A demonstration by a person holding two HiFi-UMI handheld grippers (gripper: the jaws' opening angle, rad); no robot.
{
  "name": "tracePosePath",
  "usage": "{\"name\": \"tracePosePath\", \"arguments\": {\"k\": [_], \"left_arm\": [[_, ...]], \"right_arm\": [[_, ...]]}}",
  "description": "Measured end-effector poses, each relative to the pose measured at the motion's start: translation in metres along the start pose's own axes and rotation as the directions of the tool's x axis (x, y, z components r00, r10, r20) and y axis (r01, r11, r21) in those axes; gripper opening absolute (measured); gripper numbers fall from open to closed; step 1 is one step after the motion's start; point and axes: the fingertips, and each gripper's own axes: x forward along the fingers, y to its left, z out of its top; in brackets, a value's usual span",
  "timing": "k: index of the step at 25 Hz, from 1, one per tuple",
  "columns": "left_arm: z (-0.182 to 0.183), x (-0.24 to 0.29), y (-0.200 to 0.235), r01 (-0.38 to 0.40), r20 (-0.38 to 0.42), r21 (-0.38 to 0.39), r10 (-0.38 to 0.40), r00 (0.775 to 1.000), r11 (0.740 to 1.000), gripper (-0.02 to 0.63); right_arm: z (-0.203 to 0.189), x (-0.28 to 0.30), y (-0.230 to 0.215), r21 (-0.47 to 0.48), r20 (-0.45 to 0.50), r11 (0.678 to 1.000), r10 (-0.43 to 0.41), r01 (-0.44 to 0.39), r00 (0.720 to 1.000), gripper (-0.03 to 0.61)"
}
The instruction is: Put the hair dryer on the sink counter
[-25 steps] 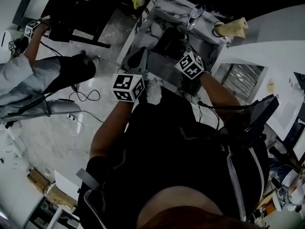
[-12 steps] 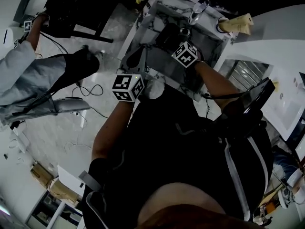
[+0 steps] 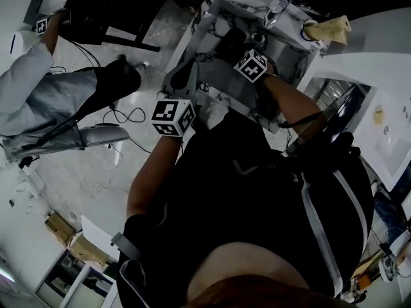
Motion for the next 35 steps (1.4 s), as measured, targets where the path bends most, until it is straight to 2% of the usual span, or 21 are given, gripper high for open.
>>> {"name": "tracePosePath", "arguments": {"k": [4, 12, 18, 28, 35], "left_arm": [[0.000, -0.002, -0.004, 0.008, -0.004, 0.003, -0.008, 1.000, 1.000, 0.005], [-0.004, -0.007, 0.002, -0.024, 0.005, -0.025, 0.024, 1.000, 0.999, 0.005], [-0.006, -0.009, -0.005, -0.004, -0.003, -0.017, 0.004, 1.000, 1.000, 0.005], [-0.008, -0.014, -0.002, 0.015, -0.007, -0.006, -0.015, 1.000, 1.000, 0.005], [-0.006, -0.017, -0.003, 0.047, -0.011, 0.003, -0.047, 0.999, 0.999, 0.005]], "right_arm": [[-0.001, 0.006, 0.000, 0.010, -0.020, 1.000, 0.004, -0.004, 1.000, 0.290], [-0.014, 0.017, -0.003, 0.036, -0.055, 0.999, 0.008, -0.006, 0.998, 0.290], [-0.022, 0.023, -0.002, 0.049, -0.081, 0.999, 0.010, -0.007, 0.997, 0.290], [-0.027, 0.028, 0.001, 0.004, -0.119, 1.000, -0.020, 0.021, 0.993, 0.291], [-0.032, 0.025, 0.002, -0.025, -0.226, 1.000, -0.018, 0.013, 0.974, 0.291]]}}
